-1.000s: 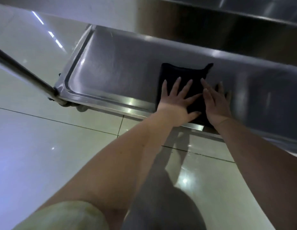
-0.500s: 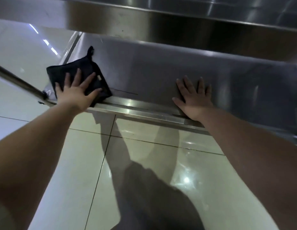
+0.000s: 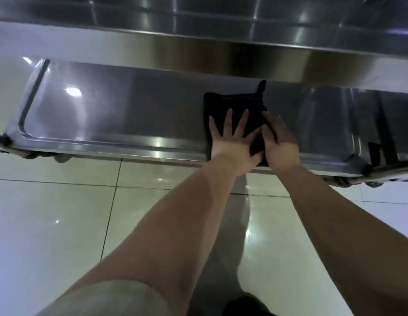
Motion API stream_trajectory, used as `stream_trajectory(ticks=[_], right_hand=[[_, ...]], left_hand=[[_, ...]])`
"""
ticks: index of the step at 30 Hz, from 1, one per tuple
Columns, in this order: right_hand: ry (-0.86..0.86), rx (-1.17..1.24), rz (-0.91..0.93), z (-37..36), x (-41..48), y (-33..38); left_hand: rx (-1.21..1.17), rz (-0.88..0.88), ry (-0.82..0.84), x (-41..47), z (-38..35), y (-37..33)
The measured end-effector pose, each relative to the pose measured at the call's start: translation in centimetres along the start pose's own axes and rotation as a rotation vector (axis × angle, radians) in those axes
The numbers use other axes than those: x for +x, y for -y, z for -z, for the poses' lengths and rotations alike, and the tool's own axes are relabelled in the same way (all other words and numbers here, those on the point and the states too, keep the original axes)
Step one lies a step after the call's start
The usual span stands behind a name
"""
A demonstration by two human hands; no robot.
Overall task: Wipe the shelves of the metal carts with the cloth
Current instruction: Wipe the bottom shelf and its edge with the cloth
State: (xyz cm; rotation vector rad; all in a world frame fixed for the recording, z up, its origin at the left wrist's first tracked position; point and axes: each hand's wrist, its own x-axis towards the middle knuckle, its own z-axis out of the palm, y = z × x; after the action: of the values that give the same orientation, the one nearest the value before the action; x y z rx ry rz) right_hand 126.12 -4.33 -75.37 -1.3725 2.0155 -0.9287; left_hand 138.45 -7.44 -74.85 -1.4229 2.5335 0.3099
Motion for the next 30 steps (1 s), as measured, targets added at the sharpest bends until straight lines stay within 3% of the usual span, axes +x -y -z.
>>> stream_trajectory(ticks=[3,6,8,12,16,18,20,22,24,27,30], right_hand=[[-0.060,0.150,-0.105,1.8,0.5,-1.6],[-0.038,0.138,-0.112,2.8,0.1,-2.9],[0.064,-0.021,-0.054,3.7,0.0,-3.3],[0.302,-0.571,0.219,5.3,-0.5,-4.3],[0.229,-0.753,0.173,6.1,-1.4,-5.8],[0.154,-0.672,0.150,6.5,-1.7,-6.3],[0.051,-0.381,0.093,6.8,-2.0,-6.1],[-0.067,0.012,-0.071,7.4,-2.4,-5.3],[-0.131,0.234,-0.213,8.7,-2.5,-4.8],[-0.165,0.207,-0.192,11.4,-2.8,-5.4],[-0.189,0.171,-0.155,13.7,-3.4,-6.4]], left_hand=[[-0.025,-0.036,0.023,0.4,-0.1,-4.0],[-0.025,-0.099,-0.061,-0.1,-0.1,-1.1],[-0.003,-0.065,-0.087,-0.9,-0.2,3.7],[-0.002,0.169,-0.018,-4.1,-0.2,14.4],[0.017,0.215,-0.015,-5.2,-0.3,16.0],[0.002,0.228,-0.018,-4.3,-0.2,13.9],[0.003,0.199,-0.020,-2.7,0.1,10.5],[0.031,0.077,-0.010,-0.7,0.4,5.4],[0.038,-0.097,-0.010,1.1,0.5,-1.2],[0.060,-0.253,0.033,3.4,0.6,-11.2],[0.158,-0.274,0.119,4.2,0.9,-18.3]])
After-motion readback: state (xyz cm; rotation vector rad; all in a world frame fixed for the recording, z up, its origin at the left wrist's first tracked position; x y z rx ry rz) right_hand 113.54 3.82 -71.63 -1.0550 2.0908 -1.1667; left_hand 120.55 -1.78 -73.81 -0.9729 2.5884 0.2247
